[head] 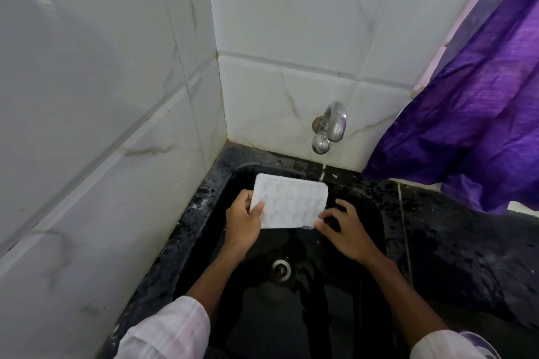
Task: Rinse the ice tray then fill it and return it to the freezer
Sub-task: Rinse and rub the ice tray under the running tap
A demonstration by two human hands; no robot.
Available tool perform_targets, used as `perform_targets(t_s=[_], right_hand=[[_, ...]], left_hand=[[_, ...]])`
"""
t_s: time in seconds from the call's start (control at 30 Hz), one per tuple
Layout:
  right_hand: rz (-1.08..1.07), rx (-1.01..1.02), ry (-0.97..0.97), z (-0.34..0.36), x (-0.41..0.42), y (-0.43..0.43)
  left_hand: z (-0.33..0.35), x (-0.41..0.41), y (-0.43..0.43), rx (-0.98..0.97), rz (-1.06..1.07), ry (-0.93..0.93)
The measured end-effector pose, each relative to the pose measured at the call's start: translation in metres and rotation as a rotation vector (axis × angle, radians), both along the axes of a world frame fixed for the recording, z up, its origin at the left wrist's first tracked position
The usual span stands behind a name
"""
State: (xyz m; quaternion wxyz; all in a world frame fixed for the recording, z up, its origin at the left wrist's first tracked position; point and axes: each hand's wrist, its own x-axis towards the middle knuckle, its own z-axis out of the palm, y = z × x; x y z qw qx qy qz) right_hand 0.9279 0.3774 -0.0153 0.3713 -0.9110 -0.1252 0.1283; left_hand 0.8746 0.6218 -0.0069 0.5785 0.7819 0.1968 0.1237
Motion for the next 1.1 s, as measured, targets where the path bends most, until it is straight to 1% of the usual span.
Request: perform_targets(t_s=[0.1,0.23,0.33,0.4,0.43,0.5,0.63,0.77,0.87,0.93,1.0,1.1], right_hand=[[-0.014,-0.048,0.048,-0.009,-0.005,-0.006],[-0.038,-0.074,0.075,-0.016,-0.010,-0.010],[-0.049,-0.087,0.078,-0.016,-0.013,-0.008],[-0.033,-0.099,0.087,-0.016,-0.014,-0.007],[-0.023,-0.101,0.096,-0.016,-0.015,-0.006],[-0.011,-0.096,0.109,-0.014,-0.015,-0.004],[-0.005,-0.118,0.106,-0.012,-0.015,-0.004],[-0.021,-0.090,0.088,-0.007,-0.013,-0.006],[0.126,-0.071,0.108,0.001,-0.010,-0.004],[0.196,0.045,0.227,0.005,-0.010,-0.002],[0.211,0.197,0.359,0.008,-0.014,-0.001],[0.185,0.394,0.453,0.013,-0.024,0.002]], left_hand=[[-0.008,-0.016,0.017,0.337,-0.251,-0.168],[-0.024,-0.035,0.035,0.616,-0.500,-0.361],[-0.037,-0.043,0.043,0.896,-0.716,-0.571],[-0.045,-0.049,0.046,1.008,-0.828,-0.614],[-0.050,-0.052,0.048,1.066,-0.842,-0.617],[-0.058,-0.057,0.049,1.116,-0.860,-0.578],[-0.063,-0.059,0.040,1.069,-0.862,-0.471],[-0.048,-0.045,0.030,0.780,-0.823,-0.289],[-0.017,-0.024,0.022,0.540,-0.834,-0.194],[-0.001,-0.010,0.019,0.465,-0.842,-0.161],[0.010,0.001,0.019,0.470,-0.885,-0.133],[0.022,0.011,0.021,0.427,-0.890,-0.102]])
